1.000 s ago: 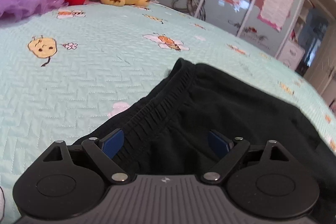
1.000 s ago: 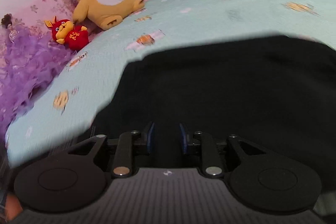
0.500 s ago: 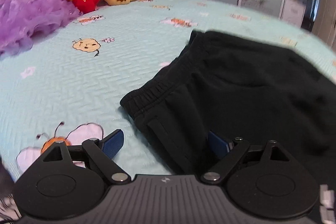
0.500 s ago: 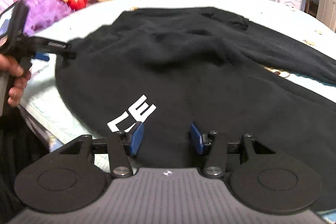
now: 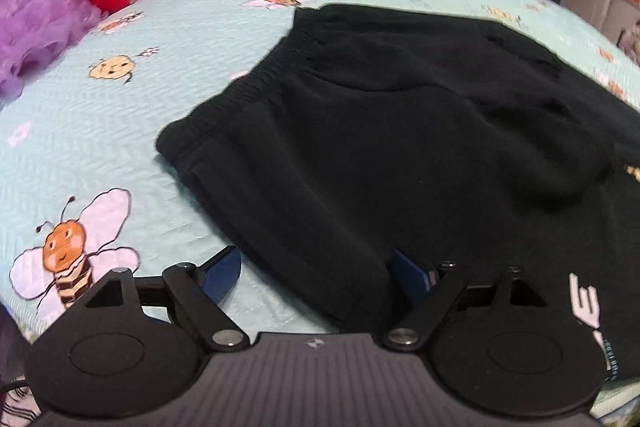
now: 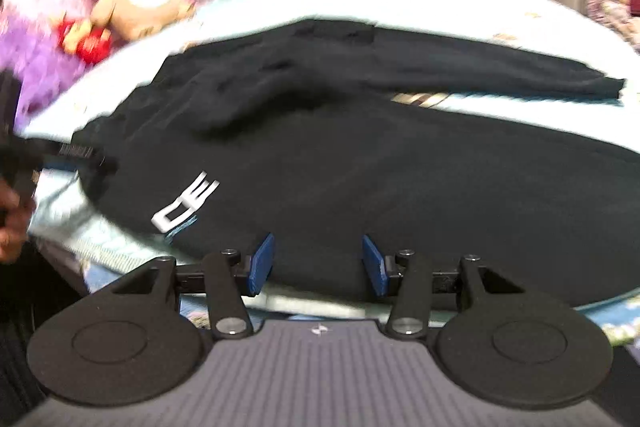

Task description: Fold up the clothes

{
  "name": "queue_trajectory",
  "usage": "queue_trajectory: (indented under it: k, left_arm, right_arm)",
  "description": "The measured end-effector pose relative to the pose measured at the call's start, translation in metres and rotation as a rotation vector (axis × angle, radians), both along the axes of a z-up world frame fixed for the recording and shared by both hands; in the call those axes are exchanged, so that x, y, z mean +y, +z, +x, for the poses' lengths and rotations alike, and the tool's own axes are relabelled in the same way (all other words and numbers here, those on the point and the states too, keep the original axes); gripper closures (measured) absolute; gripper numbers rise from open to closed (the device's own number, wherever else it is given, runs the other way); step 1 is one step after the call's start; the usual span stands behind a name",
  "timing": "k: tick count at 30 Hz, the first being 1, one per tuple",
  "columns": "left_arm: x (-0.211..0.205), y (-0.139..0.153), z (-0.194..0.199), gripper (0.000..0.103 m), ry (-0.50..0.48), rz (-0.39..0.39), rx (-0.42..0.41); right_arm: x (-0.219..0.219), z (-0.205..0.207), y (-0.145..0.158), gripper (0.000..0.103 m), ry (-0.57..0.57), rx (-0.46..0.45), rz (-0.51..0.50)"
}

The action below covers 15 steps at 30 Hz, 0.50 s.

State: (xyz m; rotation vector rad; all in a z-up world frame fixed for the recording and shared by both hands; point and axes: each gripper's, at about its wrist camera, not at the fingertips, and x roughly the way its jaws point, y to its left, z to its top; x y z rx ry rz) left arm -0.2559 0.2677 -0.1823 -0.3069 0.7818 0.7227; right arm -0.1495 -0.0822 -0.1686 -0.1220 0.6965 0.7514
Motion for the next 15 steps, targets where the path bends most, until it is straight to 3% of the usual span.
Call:
queue_trajectory:
  k: [3,7,12,15]
  left_arm:
    - [-0.005,0.013,-0.002,0.016,0.005,0.039,-0.038]
    - [-0.010,0.012,0.006,0.012,-0.023,0.029,-0.049]
    - [-0.010,0.015,0.005,0.012,-0.015,0.030,-0.058]
    - [-0.010,0.017,0.005,0.013,-0.010,0.031,-0.063]
  right_arm:
    - [-0.017,0.016,0.000,0.050,-0.118,-0.004,-0.007]
    - [-0.034,0.039,-0.016,0.050,-0.221,0.155,-0.001]
    - [-0.048,0.033,-0.017,0.050,-0.242,0.155,0.047]
    - [-0.072,0.047,-0.012,0.050,-0.316,0.115,0.079]
